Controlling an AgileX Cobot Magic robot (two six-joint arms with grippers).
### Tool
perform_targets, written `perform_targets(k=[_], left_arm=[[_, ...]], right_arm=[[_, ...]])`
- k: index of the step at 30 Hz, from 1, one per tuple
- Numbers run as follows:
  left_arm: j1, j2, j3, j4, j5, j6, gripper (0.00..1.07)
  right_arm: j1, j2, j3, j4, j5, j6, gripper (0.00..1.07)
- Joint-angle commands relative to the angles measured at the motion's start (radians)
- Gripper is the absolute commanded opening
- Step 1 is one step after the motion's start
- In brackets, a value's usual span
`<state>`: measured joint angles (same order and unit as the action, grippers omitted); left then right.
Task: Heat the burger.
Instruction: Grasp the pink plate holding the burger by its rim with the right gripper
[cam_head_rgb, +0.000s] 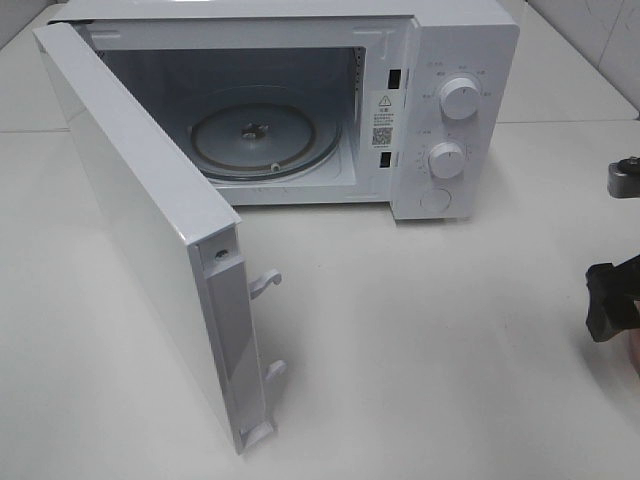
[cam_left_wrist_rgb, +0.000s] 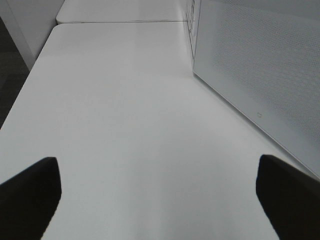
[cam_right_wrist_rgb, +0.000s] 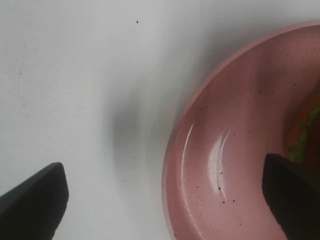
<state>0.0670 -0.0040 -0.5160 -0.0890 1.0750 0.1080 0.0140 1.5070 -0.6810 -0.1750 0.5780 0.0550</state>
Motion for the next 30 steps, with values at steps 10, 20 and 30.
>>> perform_targets(k=[10,20,30], left_arm=[[0.0,-0.013,-0.001,-0.009,-0.003,0.002,0.98],[0.0,-0.013,-0.001,-0.009,-0.003,0.002,0.98],[0.0,-0.013,-0.001,-0.009,-0.003,0.002,0.98]], right_arm=[[-0.064,0.163,-0.004,-0.024,-0.1,0.013,0.93],[-0.064,0.202,-0.004,-0.044,-0.127,0.017,0.85],[-0.064,0.204,-0.004,-0.045,-0.112,0.028,0.5]])
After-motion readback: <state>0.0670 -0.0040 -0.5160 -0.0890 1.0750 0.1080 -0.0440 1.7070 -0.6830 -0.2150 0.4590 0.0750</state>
